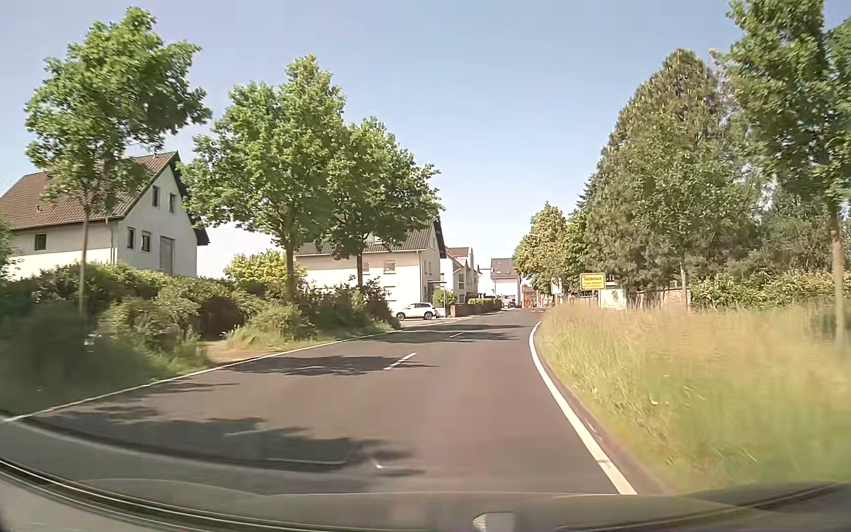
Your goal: Follow the waypoints while adhering to traffic rules and regulations
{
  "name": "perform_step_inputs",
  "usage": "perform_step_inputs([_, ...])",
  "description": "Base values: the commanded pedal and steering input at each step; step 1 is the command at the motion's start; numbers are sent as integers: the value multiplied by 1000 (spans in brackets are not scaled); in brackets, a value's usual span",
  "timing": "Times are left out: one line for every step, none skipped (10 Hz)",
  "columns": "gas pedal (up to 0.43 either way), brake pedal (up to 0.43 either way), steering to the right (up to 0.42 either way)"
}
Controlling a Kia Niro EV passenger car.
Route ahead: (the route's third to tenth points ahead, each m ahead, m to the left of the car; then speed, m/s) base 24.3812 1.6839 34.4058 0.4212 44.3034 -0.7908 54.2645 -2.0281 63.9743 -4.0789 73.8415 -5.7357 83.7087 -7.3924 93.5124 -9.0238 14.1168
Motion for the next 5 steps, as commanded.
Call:
perform_step_inputs([0, 262, 25])
perform_step_inputs([0, 262, 25])
perform_step_inputs([0, 262, 25])
perform_step_inputs([0, 268, 26])
perform_step_inputs([0, 268, 26])
